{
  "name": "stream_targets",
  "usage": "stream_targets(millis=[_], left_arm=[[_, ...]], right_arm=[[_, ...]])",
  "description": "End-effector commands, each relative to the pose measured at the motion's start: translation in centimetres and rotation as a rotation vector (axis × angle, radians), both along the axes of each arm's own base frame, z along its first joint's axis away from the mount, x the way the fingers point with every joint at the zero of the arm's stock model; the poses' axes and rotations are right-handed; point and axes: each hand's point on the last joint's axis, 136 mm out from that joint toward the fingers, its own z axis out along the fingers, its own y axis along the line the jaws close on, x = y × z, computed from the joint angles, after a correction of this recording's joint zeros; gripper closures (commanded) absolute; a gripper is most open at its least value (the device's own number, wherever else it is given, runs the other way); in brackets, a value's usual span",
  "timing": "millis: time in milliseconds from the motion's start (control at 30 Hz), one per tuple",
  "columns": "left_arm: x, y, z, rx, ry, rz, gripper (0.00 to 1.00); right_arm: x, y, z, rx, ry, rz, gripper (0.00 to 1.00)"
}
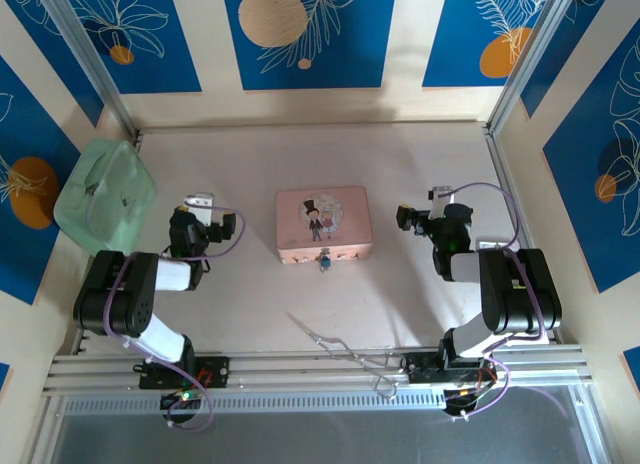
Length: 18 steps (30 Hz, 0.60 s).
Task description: Unlock the padlock with the key
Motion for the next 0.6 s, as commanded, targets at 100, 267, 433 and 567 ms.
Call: stream_targets(millis=[100, 267, 433, 567], left_arm=[[1.5, 1.9, 4.2, 0.011, 0.105, 0.116, 0.0], [0.1, 4.8, 14.2, -0.187, 0.073, 0.384, 0.06], [-3.1, -3.3, 14.5, -0.402, 0.184, 0.173, 0.18], [-7.8, -11.1, 11.3, -0.425, 0.277, -0.014, 0.2]], right_arm=[[0.8, -1.8, 6.0, -0.047, 0.11, -0.2, 0.01], [-4.0, -3.5, 8.7, 0.333, 0.435, -0.536, 0.01], [-6.7, 0.2, 5.5, 0.393, 0.621, -0.438, 0.01], [-10.5, 2.8, 7.1, 0.077, 0.628, -0.457, 0.01]])
